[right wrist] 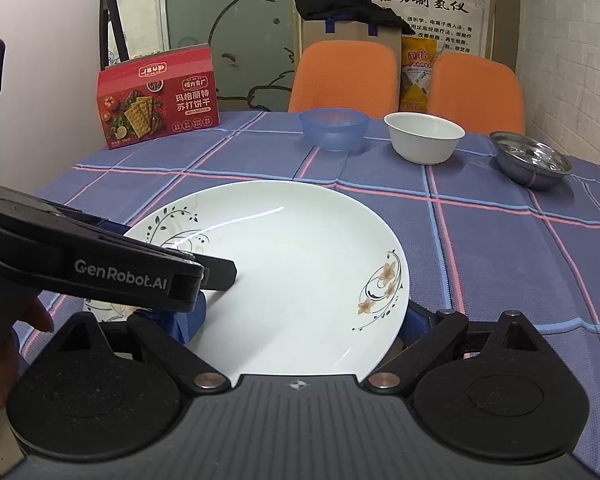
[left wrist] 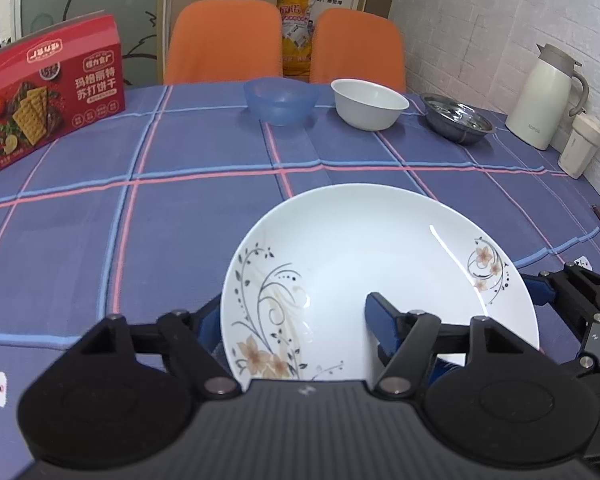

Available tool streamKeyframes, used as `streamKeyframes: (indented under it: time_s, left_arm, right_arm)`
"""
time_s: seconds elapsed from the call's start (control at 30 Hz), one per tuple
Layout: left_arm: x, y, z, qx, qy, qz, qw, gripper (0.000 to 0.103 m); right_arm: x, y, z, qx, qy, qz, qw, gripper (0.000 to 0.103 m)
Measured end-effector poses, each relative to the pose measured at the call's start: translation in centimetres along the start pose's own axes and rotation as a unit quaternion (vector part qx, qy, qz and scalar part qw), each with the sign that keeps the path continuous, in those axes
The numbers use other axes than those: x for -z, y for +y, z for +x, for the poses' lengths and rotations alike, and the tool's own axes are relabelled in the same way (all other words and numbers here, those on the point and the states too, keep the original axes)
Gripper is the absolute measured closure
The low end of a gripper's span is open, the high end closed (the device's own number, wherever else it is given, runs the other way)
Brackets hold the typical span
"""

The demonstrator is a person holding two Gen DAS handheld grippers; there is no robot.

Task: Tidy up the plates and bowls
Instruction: 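Lower the floral plate onto the stack held by the left tool and open the right tool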

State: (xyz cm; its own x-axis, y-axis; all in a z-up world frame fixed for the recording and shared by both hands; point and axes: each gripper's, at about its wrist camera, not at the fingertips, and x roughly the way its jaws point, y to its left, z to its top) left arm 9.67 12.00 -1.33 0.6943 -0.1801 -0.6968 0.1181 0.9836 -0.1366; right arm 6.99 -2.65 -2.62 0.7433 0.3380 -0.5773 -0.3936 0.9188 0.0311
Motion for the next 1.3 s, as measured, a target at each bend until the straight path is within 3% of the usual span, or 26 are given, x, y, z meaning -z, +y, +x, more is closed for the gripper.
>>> streamKeyframes:
  time_s: [0.1,0.13,0.23,0.37,0.5,0.7,0.93,1.07,1.3]
  left_arm:
    - [-0.2,0.4,-0.5,0.003,-0.009,-0.013,0.9999,0.029]
    - [-0.3,0.5,-0.7,0.003,-0.013,-0.016,0.9998,0.023]
    - [-0.9,0.6,-1.2,-0.002,-0.023,-0.019,0.9996,0.024]
    - [-1.3,0.7,-1.6,-0.007,-0.033,-0.021,0.9992,0.024]
    - [-1.8,0.6,-1.5,-0.006,-0.034,-0.029,0.9990,0.024]
    - [-2.0,-0.7,-1.7,-0.002,-0.035,-0.014,0.9993,0.022]
    - [-2.7,-1.3,-1.1,-0.003,-0.033,-0.019,0.9993,0.021]
    - [-2.7,-1.4,-1.2,-0.012,-0.034,-0.014,0.9993,0.021]
    - [-2.7,-0.4,-1.3,-0.012,-0.033,-0.029,0.9990,0.021]
  right_arm:
    - [0.2,0.2,-0.4,0.010,-0.005,-0.003,1.000,0.019]
    - [0.2,0.3,-0.4,0.011,-0.004,-0.006,1.000,0.018]
    - [0.0,0.7,-0.4,0.018,0.001,-0.035,0.999,0.018]
    - [-0.6,-1.2,-1.9,0.034,-0.033,0.000,0.999,0.018]
    - [-1.0,-2.2,-2.2,0.009,-0.035,0.019,0.999,0.018]
    - [-0.2,-5.8,-2.4,0.006,-0.035,0.086,0.996,0.018]
    - [0.3,-10.9,-0.9,0.078,-0.029,0.159,0.984,0.018]
    - [-0.8,-10.9,-0.4,0.100,-0.055,0.148,0.982,0.018]
    - [-1.3,-8.8,2.8,0.120,-0.016,0.065,0.991,0.019]
